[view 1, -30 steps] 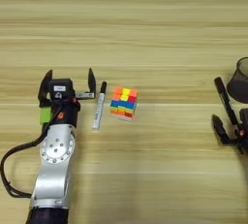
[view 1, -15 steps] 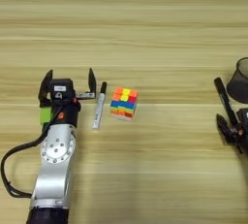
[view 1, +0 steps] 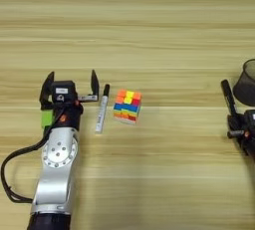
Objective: Move the objects on the table
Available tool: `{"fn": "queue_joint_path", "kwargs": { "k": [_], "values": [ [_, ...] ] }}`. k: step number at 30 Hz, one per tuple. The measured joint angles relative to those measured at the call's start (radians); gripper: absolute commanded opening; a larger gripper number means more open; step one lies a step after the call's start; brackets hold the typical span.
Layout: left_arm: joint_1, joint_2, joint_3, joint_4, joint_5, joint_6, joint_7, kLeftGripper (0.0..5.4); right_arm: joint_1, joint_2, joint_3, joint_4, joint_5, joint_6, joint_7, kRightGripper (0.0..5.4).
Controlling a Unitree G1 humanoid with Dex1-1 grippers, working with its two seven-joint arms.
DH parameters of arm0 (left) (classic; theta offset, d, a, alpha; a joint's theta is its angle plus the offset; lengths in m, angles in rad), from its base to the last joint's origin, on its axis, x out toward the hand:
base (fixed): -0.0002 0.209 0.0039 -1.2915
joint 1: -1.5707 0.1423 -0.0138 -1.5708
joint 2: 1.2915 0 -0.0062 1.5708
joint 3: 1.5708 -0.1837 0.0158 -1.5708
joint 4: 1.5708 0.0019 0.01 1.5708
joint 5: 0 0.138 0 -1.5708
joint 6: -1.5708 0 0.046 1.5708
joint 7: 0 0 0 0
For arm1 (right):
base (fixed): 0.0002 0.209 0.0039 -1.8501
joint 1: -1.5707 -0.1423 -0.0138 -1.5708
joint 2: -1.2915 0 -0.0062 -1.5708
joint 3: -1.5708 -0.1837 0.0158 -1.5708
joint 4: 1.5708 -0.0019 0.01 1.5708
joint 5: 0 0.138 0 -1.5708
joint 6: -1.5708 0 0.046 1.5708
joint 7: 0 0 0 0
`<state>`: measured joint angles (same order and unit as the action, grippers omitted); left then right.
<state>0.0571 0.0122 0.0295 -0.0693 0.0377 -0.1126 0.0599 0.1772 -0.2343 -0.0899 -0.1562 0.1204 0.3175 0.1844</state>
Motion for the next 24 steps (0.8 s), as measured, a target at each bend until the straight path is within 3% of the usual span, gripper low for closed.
{"fn": "queue_joint_path", "kwargs": {
  "k": [12, 24],
  "values": [
    [0.0, 0.0, 0.0, 0.0, 0.0, 0.0, 0.0, 5.4, 0.01, 0.023, 0.03, -0.023, 0.001, 0.007, 0.0, 0.83],
    [0.0, -0.001, -0.002, 0.0, 0.0, 0.001, 0.001, 5.4, 0.031, 0.076, 0.155, -0.06, -0.013, 0.011, 0.004, 0.83]
  ]
}}
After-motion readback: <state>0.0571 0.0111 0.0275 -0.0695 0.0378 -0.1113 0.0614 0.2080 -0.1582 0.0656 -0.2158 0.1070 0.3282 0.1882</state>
